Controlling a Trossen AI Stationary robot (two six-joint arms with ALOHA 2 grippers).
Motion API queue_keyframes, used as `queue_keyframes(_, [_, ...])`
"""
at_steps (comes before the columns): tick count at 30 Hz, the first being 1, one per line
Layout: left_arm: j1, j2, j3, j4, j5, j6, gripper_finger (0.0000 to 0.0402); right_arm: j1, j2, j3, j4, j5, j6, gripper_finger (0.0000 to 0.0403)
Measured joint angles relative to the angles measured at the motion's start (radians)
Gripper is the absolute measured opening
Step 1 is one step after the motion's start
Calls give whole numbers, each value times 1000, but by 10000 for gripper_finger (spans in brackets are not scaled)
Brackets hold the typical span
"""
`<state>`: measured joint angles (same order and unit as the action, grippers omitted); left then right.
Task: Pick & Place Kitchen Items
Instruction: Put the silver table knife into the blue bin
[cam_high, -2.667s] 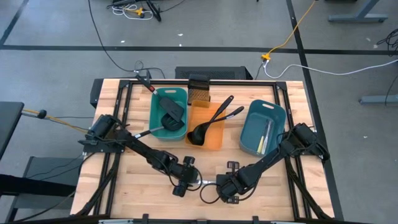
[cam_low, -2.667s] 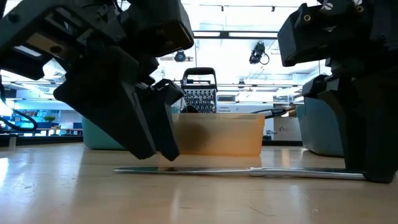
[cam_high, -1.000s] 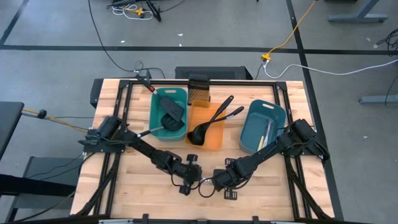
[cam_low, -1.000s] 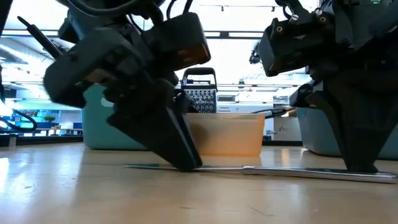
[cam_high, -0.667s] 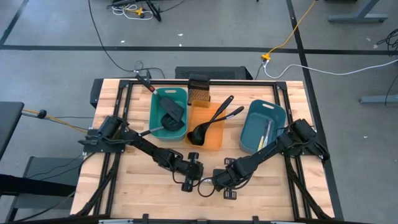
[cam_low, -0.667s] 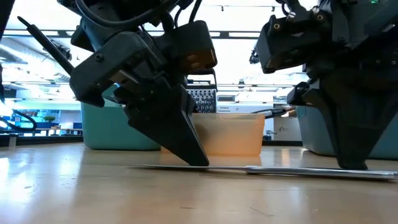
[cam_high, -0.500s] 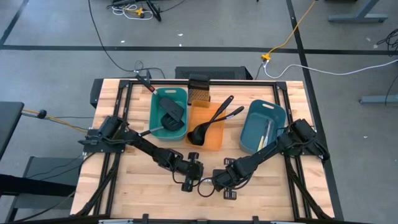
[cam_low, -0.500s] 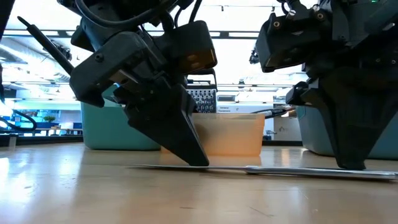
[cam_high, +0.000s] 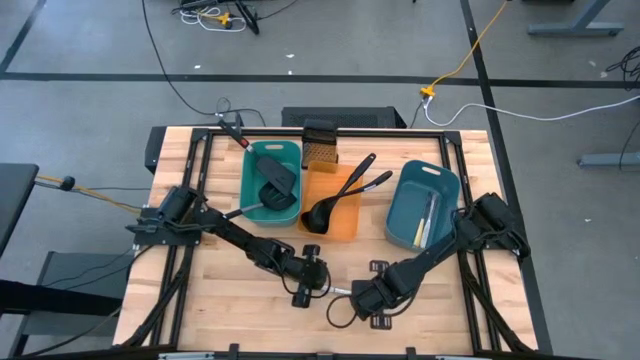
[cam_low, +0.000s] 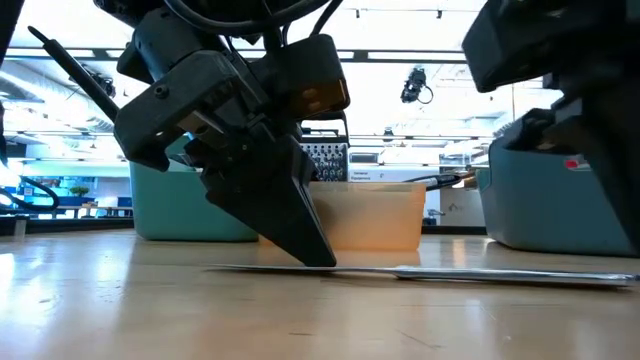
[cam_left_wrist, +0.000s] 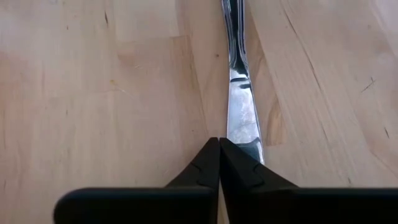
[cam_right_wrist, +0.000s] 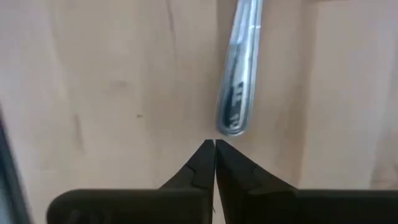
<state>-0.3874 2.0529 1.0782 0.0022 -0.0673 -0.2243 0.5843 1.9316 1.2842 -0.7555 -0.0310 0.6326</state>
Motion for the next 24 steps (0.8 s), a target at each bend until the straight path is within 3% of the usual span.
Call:
queue_keyframes(8, [-1,0,0,4,1,0,13,22,0,0,41,1,17,33])
queue_keyframes(12, [-1,1,0,6,2,0,10,18,0,0,63,55,27,79])
queue_keyframes(18, [-1,2,0,14,12,0,11,16,0,-22,58,53,46,166])
queue_keyframes(24, [-1,2,0,15,12,0,11,15,1,-72,85,75,83,192])
